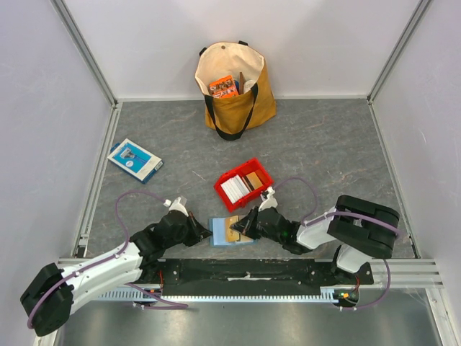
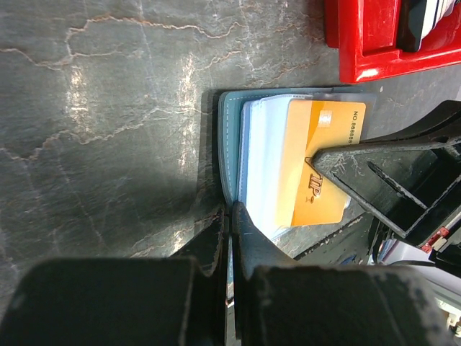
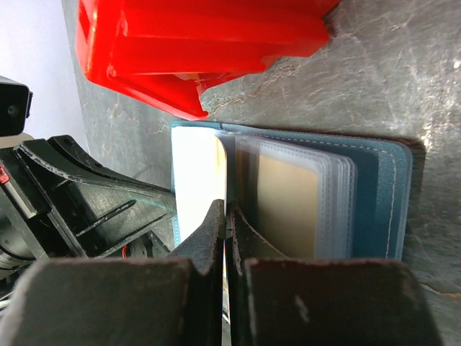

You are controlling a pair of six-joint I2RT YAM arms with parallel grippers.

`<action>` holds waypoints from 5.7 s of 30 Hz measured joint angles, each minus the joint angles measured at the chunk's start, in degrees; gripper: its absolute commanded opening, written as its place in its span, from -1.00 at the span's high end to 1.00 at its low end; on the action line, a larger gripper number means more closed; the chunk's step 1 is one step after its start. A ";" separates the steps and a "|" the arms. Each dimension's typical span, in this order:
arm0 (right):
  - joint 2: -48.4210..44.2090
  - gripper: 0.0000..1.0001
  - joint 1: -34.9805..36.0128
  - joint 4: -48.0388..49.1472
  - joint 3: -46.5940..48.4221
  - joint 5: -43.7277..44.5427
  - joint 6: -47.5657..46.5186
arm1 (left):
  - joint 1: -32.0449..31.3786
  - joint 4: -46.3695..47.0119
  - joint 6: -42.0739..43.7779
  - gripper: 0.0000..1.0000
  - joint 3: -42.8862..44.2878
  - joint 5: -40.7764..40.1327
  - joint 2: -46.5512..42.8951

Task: Put the credit cards into the card holder
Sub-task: Insert the credit card into the card holder, then close the card holder at the corner of the board.

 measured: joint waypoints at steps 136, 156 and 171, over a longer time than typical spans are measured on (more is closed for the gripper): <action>-31.21 -0.32 4.37 -25.66 -5.31 4.26 -67.04 | 0.02 -23.52 23.80 0.96 22.18 -3.02 10.93; -20.06 -0.31 4.35 -19.74 -4.44 -8.66 -76.00 | 0.02 -22.95 28.55 0.96 23.85 0.07 15.37; -17.40 -0.25 4.57 -19.74 -2.36 -10.86 -76.67 | 0.17 -22.08 28.55 0.96 23.85 -0.02 15.50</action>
